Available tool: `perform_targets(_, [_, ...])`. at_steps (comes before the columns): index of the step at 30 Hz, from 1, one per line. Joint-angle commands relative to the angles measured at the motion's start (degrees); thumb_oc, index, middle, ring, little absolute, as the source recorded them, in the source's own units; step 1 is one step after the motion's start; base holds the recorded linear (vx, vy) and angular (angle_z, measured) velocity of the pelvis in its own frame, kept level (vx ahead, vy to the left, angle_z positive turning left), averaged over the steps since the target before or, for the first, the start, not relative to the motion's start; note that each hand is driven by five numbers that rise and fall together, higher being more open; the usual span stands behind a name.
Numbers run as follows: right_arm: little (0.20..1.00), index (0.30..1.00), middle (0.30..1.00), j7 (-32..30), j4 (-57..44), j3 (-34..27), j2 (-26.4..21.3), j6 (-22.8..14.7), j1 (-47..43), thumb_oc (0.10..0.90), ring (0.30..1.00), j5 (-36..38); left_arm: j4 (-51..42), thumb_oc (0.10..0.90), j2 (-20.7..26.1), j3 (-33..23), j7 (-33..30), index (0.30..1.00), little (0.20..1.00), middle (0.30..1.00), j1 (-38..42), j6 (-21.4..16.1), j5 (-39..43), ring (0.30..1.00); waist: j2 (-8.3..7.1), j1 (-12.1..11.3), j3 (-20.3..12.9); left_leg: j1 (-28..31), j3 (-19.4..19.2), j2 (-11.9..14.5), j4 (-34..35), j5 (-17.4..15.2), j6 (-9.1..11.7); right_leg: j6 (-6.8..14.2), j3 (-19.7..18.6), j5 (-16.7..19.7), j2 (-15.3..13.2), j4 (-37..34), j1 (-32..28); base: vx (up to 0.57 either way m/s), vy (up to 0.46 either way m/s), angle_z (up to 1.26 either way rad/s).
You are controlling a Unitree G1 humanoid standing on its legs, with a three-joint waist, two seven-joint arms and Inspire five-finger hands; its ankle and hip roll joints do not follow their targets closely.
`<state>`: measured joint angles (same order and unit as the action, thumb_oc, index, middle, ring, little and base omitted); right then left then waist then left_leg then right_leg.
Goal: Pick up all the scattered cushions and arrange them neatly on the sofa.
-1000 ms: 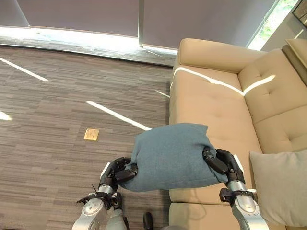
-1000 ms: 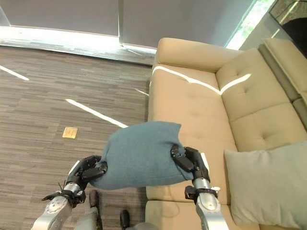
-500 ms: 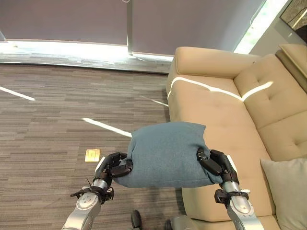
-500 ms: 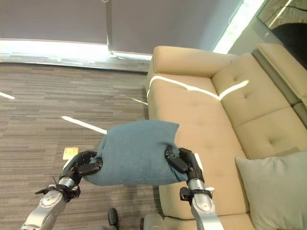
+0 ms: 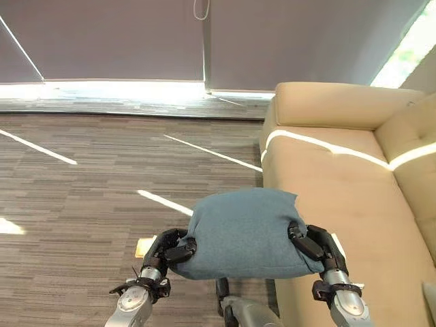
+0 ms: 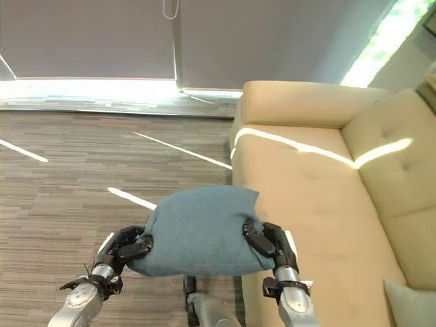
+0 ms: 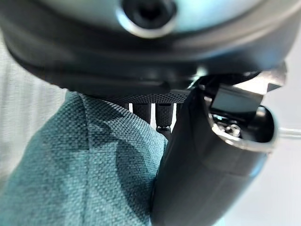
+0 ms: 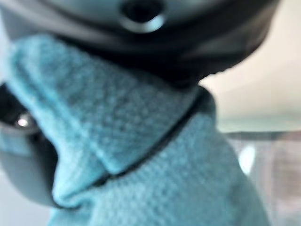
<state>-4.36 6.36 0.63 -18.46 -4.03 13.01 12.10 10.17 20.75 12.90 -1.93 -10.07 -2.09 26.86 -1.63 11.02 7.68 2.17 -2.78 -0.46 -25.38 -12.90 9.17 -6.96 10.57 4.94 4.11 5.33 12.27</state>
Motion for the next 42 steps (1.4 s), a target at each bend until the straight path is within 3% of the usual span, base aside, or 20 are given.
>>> perform_targets(1, [0.300,0.300,0.300,2.5,-7.5,2.4,0.3,-8.0,-6.9,0.400,0.300,2.0,-12.9,0.400,-2.0,4.0,6.0,0.300,0.300,0.300,5.7,-8.4,0.9,0.300,-3.17,1.0,-5.0,-1.9,-5.1,0.8,-4.4,9.6,-1.2,9.2,-3.1,-3.6,-2.0,-5.5,-6.8,0.25,-0.085,0.15])
perform_targets(2, [0.300,0.300,0.300,2.4,-7.5,2.2,0.0,-7.5,-6.8,0.400,0.300,2.0,-12.9,0.400,-1.9,3.6,6.1,0.300,0.300,0.300,5.1,-7.8,1.7,0.300,-4.56,0.3,-4.9,-4.9,-8.1,3.2,-5.2,7.9,-3.1,9.0,-3.2,-4.6,-3.1,-6.5,-8.9,0.19,-0.041,-0.07])
perform_targets(5, [0.300,0.300,0.300,2.0,-7.5,1.9,-0.2,-7.3,-7.2,0.400,0.300,1.9,-12.7,0.400,-1.5,3.0,6.2,0.300,0.300,0.300,4.2,-7.1,1.2,0.300,-5.81,-1.6,-4.1,-8.6,-7.7,3.9,0.6,1.6,-6.4,10.0,-4.6,-6.0,-4.4,-6.7,-10.8,0.24,0.019,-0.18])
perform_targets(6, [0.300,0.300,0.300,1.9,-7.2,2.2,-0.1,-7.3,-7.8,0.400,0.300,1.7,-12.8,0.400,-1.5,2.7,5.7,0.300,0.300,0.300,4.2,-7.1,1.0,0.300,-5.79,-2.5,-3.6,-10.8,-4.2,3.0,9.3,4.6,-6.3,10.2,-6.1,-6.8,-4.6,-6.4,-11.3,0.16,0.060,-0.26])
perform_targets(7, [0.300,0.300,0.300,1.9,-7.1,2.2,-0.1,-7.3,-7.8,0.400,0.300,1.7,-12.8,0.400,-1.5,2.7,5.7,0.300,0.300,0.300,4.2,-7.1,1.0,0.300,-5.82,-2.5,-3.6,-10.7,-4.2,2.9,9.4,4.7,-6.3,10.2,-6.1,-6.8,-4.7,-6.4,-11.2,0.23,0.104,-0.34])
perform_targets(8, [0.300,0.300,0.300,1.6,-6.8,2.8,-0.2,-7.3,-8.5,0.400,0.300,1.6,-13.0,0.400,-1.6,2.3,5.1,0.300,0.300,0.300,4.5,-7.5,1.1,0.300,-5.00,-4.0,-2.7,-13.1,1.2,2.0,15.5,9.4,-5.3,10.0,-8.6,-7.8,-3.5,-6.1,-12.6,0.19,0.084,-0.37])
perform_targets(9, [0.300,0.300,0.300,1.6,-6.7,3.2,-0.3,-7.4,-8.9,0.400,0.300,1.4,-13.3,0.400,-1.5,2.1,4.6,0.300,0.300,0.300,4.7,-7.7,0.9,0.300,-4.67,-4.7,-2.3,-14.4,3.8,1.5,17.0,11.3,-4.9,9.8,-9.8,-8.1,-3.0,-5.9,-13.0,0.26,0.111,-0.64])
perform_targets(12, [0.300,0.300,0.300,1.9,-6.2,3.8,-0.5,-7.4,-9.5,0.400,0.300,0.8,-13.9,0.400,-1.3,2.1,4.7,0.300,0.300,0.300,4.4,-8.0,0.7,0.300,-3.89,-5.6,-2.3,-12.9,7.7,0.2,20.0,11.7,-5.0,9.8,-12.9,-9.3,-2.2,-5.0,-14.2,0.23,0.137,-0.91])
perform_targets(16, [0.300,0.300,0.300,2.1,-5.7,4.5,-0.4,-7.0,-9.5,0.400,0.300,0.4,-14.3,0.400,-0.8,2.4,4.7,0.300,0.300,0.300,4.5,-8.1,0.8,0.300,-3.70,-5.9,-3.2,-11.3,6.1,0.1,20.2,11.2,-6.0,10.5,-14.7,-10.2,-3.3,-3.4,-14.6,0.19,0.174,-0.82])
perform_targets(19, [0.300,0.300,0.300,2.4,-5.8,5.1,0.4,-6.7,-10.1,0.400,0.300,-0.1,-14.1,0.400,-0.1,2.2,4.0,0.300,0.300,0.300,5.0,-8.1,0.8,0.300,-3.72,-6.1,-3.6,-9.8,2.9,0.2,20.4,9.9,-8.0,12.2,-16.3,-10.9,-4.5,1.9,-13.2,0.14,0.175,-0.54])
perform_targets(22, [0.300,0.300,0.300,2.8,-5.4,6.1,1.0,-6.0,-11.4,0.400,0.300,-1.1,-13.7,0.400,0.7,1.4,3.1,0.300,0.300,0.300,5.5,-8.1,0.2,0.300,-3.82,-6.0,-2.9,-8.3,0.5,0.0,20.0,8.3,-10.1,15.4,-17.1,-6.5,-5.9,11.5,-8.4,0.09,0.154,-0.69])
perform_targets(23, [0.300,0.300,0.300,2.8,-5.5,6.1,1.0,-6.0,-11.4,0.400,0.300,-1.1,-13.7,0.400,0.7,1.4,3.1,0.300,0.300,0.300,5.5,-8.2,0.2,0.300,-3.85,-6.1,-2.9,-8.3,0.4,0.0,20.0,8.3,-10.1,15.4,-17.3,-6.6,-5.9,11.7,-8.3,0.05,0.127,-0.92])
perform_targets(25, [0.300,0.300,0.300,2.9,-5.4,6.6,1.4,-6.0,-11.7,0.400,0.300,-1.5,-13.3,0.400,0.9,0.6,2.2,0.300,0.300,0.300,5.9,-8.8,-0.2,0.300,-3.06,-6.0,-2.2,-6.7,-1.6,0.4,20.2,7.0,-11.0,15.9,-12.9,-5.4,-7.4,16.8,-4.7,0.09,0.142,-0.54])
perform_targets(30, [0.300,0.300,0.300,3.5,-4.8,7.5,1.6,-5.8,-12.4,0.400,0.300,-1.6,-12.6,0.400,0.2,0.5,1.8,0.300,0.300,0.300,5.4,-9.2,0.4,0.300,-2.86,-5.6,-3.2,-2.6,-3.7,-0.1,21.8,4.4,-11.1,14.5,-5.3,-7.3,-8.0,9.9,-2.9,0.15,0.043,-0.57])
perform_targets(31, [0.300,0.300,0.300,3.6,-4.7,7.7,1.6,-5.7,-12.6,0.400,0.300,-1.4,-12.4,0.400,0.1,0.4,1.7,0.300,0.300,0.300,5.4,-9.2,0.6,0.300,-2.94,-5.7,-3.4,-1.9,-4.4,-0.3,22.0,3.8,-11.2,14.3,-2.9,-6.8,-8.2,8.0,-1.9,0.26,0.008,-0.67])
perform_targets(32, [0.300,0.300,0.300,3.5,-3.9,8.1,1.9,-5.7,-13.0,0.400,0.300,-0.7,-11.7,0.400,-0.2,0.2,1.2,0.300,0.300,0.300,5.6,-9.4,1.3,0.300,-2.98,-6.3,-3.4,-1.1,-5.3,-0.4,21.7,3.2,-11.0,13.8,3.5,-6.4,-8.8,6.1,-1.0,0.31,-0.059,-0.73])
perform_targets(35, [0.300,0.300,0.300,3.8,-4.1,6.9,2.0,-5.9,-11.0,0.400,0.300,-1.1,-11.9,0.400,-1.4,0.4,2.3,0.300,0.300,0.300,4.7,-9.1,1.3,0.300,-3.92,-5.3,-4.0,-0.3,-6.0,-0.6,18.8,1.6,-9.9,12.9,1.6,-7.1,-7.3,2.7,-4.1,0.26,-0.109,-0.35])
perform_targets(36, [0.300,0.300,0.300,3.0,-4.5,5.4,1.2,-6.4,-9.9,0.400,0.300,-0.2,-11.5,0.400,-1.7,1.4,3.3,0.300,0.300,0.300,5.4,-9.1,1.9,0.300,-4.70,-4.3,-4.2,-3.1,-7.9,1.9,9.4,3.0,-6.3,11.3,2.2,-7.2,-6.8,-1.0,-7.4,0.17,-0.174,0.35])
perform_targets(38, [0.300,0.300,0.300,2.5,-4.7,5.2,0.5,-6.4,-9.6,0.400,0.300,1.1,-11.5,0.400,-1.6,1.7,3.4,0.300,0.300,0.300,5.6,-9.1,1.7,0.300,-4.83,-4.5,-3.6,-5.9,-7.9,3.7,0.1,6.4,-4.3,9.6,0.6,-7.5,-5.3,-3.6,-10.2,0.19,-0.139,0.11])
perform_targets(42, [0.300,0.300,0.300,2.6,-4.9,5.3,0.0,-5.9,-9.0,0.400,0.300,1.1,-11.5,0.400,-2.3,1.5,3.1,0.300,0.300,0.300,4.4,-8.9,1.7,0.300,-5.52,-6.2,-3.1,-10.2,-3.0,1.4,3.4,2.8,-6.3,9.9,-4.4,-7.9,-4.9,-5.6,-12.9,0.13,0.007,-0.72])
